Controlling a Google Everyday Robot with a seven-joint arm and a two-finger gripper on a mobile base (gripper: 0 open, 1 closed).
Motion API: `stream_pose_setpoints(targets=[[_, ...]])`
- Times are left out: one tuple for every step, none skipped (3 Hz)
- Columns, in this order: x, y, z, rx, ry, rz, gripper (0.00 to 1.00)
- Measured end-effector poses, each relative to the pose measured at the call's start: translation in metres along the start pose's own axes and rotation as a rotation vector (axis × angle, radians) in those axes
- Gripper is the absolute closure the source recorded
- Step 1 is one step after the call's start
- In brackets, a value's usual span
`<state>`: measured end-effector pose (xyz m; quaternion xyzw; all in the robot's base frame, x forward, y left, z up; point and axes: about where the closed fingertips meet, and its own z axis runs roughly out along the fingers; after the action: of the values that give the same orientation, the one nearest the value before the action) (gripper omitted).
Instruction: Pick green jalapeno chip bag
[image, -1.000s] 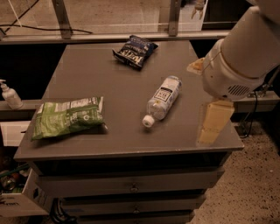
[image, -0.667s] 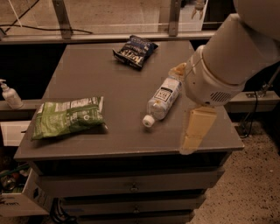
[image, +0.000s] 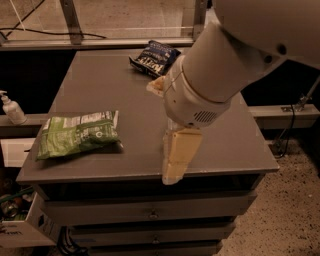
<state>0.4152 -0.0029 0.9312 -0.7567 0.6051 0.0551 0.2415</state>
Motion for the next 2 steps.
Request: stream_pose_setpoints(targets=[[-0.0288, -0.0019, 0.0178, -0.013, -0.027, -0.039, 0.00], [-0.0305, -0.0019, 0.0173, -0.011, -0.028, -0.042, 0.00]])
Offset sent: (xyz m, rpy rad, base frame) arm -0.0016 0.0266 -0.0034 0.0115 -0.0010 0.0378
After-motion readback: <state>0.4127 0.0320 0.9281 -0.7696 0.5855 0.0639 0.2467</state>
